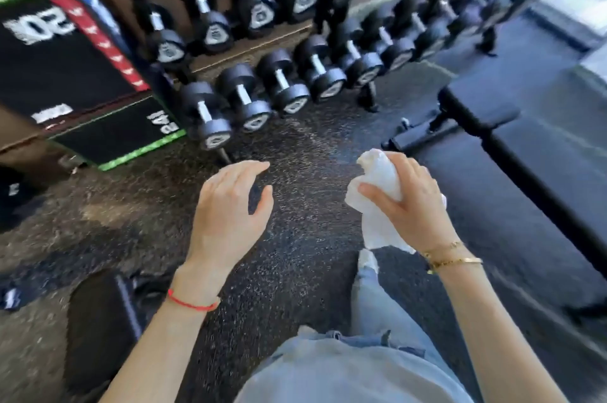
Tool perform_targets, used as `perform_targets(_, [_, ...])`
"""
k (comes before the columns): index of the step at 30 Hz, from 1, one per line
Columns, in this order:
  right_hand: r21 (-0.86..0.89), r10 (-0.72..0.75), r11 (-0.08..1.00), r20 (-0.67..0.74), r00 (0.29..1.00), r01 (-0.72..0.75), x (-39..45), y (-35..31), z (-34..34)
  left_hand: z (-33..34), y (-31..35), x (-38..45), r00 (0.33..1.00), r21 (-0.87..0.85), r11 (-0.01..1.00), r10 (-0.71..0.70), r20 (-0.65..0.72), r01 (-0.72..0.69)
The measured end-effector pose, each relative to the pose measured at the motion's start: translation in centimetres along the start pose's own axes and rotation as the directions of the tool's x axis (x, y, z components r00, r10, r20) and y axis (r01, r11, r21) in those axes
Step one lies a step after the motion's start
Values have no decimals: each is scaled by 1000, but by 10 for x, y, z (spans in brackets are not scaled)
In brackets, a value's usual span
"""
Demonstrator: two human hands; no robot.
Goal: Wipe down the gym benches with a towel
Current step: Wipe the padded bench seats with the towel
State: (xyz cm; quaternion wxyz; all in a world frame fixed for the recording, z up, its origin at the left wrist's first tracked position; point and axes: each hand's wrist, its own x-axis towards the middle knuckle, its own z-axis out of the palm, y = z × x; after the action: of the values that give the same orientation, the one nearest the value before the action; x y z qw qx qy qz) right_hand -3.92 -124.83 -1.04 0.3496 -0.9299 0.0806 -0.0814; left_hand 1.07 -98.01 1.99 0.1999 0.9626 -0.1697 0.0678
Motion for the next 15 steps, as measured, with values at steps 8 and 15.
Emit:
perform_targets(8, [-1, 169, 985, -178, 969, -172, 35, 108, -86, 77, 95, 119, 973, -111, 970, 225, 56, -218])
perform_targets(15, [-51, 252, 959, -301, 920, -279, 90, 182, -147, 135, 172, 217, 948, -204, 937, 305, 84, -284])
